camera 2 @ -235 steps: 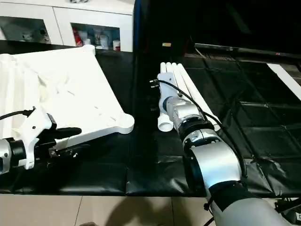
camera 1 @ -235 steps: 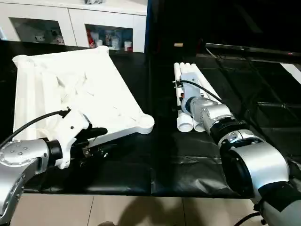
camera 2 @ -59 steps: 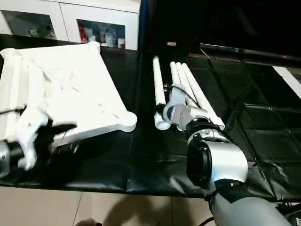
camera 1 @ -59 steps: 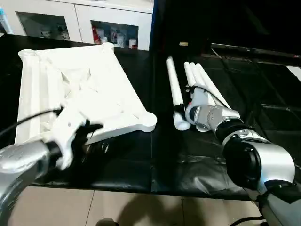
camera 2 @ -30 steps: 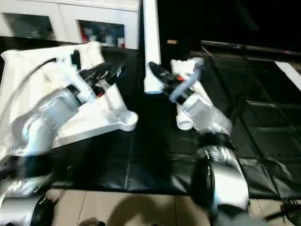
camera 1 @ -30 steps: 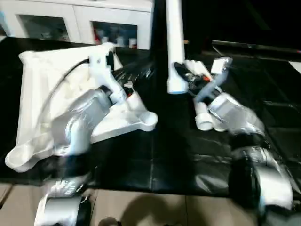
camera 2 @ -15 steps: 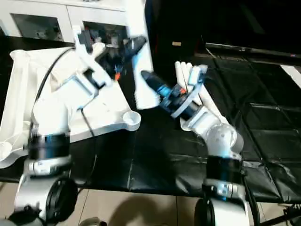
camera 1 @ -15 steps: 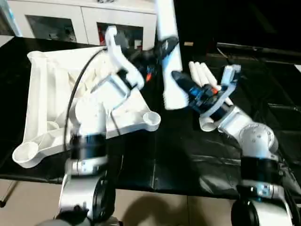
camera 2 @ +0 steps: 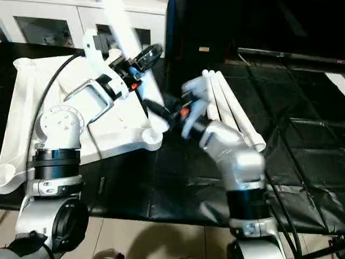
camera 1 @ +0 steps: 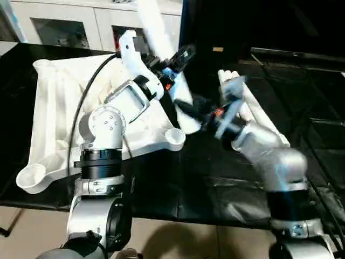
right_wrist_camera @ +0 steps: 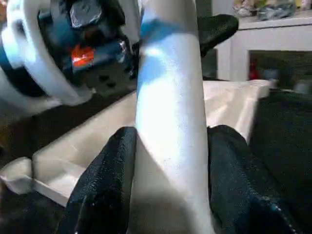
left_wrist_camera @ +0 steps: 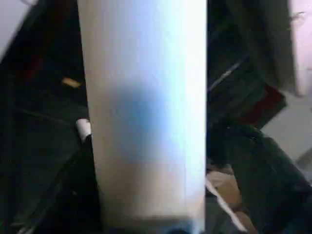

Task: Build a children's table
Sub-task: Pick table leg

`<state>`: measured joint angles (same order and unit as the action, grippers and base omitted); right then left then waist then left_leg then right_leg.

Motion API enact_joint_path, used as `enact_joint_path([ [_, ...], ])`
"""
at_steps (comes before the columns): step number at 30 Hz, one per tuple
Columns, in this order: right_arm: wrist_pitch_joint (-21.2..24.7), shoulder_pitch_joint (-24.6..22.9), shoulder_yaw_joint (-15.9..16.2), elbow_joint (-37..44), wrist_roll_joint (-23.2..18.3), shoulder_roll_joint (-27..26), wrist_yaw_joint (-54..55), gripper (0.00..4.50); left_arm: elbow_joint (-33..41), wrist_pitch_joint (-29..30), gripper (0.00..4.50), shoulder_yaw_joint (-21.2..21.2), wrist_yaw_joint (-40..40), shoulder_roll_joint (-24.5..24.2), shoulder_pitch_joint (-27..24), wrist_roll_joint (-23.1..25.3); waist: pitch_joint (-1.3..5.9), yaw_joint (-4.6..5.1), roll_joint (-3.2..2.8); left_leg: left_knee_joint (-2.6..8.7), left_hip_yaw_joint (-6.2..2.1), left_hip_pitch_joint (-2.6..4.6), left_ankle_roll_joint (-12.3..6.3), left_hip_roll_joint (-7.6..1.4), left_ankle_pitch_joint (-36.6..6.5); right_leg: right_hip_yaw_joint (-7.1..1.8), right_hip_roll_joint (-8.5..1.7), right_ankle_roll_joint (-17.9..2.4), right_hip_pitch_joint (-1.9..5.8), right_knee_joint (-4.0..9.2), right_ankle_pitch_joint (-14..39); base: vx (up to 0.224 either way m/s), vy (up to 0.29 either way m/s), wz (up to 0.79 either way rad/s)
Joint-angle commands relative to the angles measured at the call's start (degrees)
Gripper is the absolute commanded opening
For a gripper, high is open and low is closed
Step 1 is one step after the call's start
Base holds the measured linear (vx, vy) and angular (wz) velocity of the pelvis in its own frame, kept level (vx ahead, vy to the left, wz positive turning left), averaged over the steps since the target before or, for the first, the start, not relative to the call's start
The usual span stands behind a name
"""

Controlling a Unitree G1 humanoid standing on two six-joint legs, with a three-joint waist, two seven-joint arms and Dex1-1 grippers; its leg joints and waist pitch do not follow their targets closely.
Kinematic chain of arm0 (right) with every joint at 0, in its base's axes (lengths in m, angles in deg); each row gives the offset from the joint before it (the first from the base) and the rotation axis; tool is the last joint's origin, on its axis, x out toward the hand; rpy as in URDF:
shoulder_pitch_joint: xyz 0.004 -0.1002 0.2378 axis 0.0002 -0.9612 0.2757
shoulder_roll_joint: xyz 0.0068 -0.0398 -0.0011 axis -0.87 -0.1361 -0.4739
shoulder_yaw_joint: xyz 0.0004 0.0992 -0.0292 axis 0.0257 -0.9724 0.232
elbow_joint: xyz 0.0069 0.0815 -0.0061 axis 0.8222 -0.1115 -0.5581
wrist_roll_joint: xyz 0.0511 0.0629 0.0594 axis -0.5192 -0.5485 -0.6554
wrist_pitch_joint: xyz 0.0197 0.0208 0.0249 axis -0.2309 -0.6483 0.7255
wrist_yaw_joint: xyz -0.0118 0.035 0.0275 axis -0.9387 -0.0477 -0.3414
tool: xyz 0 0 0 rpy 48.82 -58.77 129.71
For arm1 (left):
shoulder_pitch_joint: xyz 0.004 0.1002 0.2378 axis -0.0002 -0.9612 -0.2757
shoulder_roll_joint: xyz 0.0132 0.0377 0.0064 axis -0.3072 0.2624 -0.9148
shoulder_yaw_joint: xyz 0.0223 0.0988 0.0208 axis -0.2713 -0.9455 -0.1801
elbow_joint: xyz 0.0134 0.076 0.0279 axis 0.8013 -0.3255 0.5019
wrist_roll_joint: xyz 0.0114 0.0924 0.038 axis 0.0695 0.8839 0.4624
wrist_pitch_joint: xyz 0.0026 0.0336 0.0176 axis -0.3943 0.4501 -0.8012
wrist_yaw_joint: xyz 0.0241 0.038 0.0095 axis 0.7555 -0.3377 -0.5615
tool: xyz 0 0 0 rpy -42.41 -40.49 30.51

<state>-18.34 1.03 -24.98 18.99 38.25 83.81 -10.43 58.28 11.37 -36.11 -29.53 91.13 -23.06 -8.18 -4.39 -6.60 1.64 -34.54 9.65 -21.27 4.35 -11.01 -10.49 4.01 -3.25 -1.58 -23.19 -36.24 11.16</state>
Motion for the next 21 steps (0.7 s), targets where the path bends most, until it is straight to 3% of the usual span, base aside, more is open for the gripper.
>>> enact_joint_path([
  [1, -1.76, -0.49, 1.99, 0.35, 2.51, -0.17, 1.57, 1.86, -0.28, -2.08, 3.12, 0.59, -4.31, 1.07, 0.97, 1.53, 5.15, -0.12, -0.88, 3.37, -0.84, 0.31, 0.3, -1.73, -4.29, -2.99, -4.42, -10.11, 4.27, 3.85, 0.21, 0.0, 0.0, 0.0],
  [6, -4.59, 0.17, 2.75, -0.77, 4.79, -0.98, 3.93, 1.86, -1.36, -3.87, 2.77, 3.19, -9.0, 2.3, 1.19, 2.0, 5.05, 0.02, -0.94, 3.39, -0.79, 0.3, -0.35, -1.63, -4.94, -3.02, -4.4, -10.42, 4.25, 4.01, 0.94, 0.0, 0.0, 0.0],
  [14, -7.22, 0.62, 3.43, -2.14, 6.15, -1.23, 4.99, 1.86, -0.34, -3.74, 2.02, 3.06, -11.05, 3.79, 1.22, 1.73, 5.02, -0.03, -0.93, 3.41, -0.79, 0.35, -0.68, -1.7, -5.28, -3.02, -4.44, -10.88, 4.19, 3.97, 0.62, 0.0, 0.0, 0.0],
  [19, -8.08, 0.72, 4.0, -2.78, 7.0, -1.49, 5.34, 1.86, -0.51, -4.17, 1.87, 2.97, -11.42, 3.63, 1.28, 2.02, 5.05, 0.02, -0.98, 3.33, -0.77, 0.35, -1.08, -1.68, -5.05, -3.05, -4.43, -10.98, 4.16, 3.95, 0.04, 0.0, 0.0, 0.0],
  [20, -8.5, 0.93, 4.19, -3.29, 7.22, -1.52, 5.54, 1.86, -0.79, -4.35, 1.87, 3.06, -11.44, 3.51, 1.45, 2.15, 5.05, -0.01, -1.37, 3.31, -0.82, 0.36, -0.97, -1.67, -5.13, -3.03, -4.44, -11.03, 4.13, 3.88, 0.04, 0.0, 0.0, 0.0],
  [21, -8.49, 1.06, 4.25, -3.61, 7.1, -1.59, 5.58, 1.86, -1.04, -4.55, 1.87, 3.03, -11.29, 3.31, 1.59, 2.38, 5.08, 0.08, -1.23, 3.32, -0.8, 0.41, -0.96, -1.69, -5.32, -3.02, -4.4, -11.11, 4.13, 3.93, -0.1, 0.0, 0.0, 0.0],
])
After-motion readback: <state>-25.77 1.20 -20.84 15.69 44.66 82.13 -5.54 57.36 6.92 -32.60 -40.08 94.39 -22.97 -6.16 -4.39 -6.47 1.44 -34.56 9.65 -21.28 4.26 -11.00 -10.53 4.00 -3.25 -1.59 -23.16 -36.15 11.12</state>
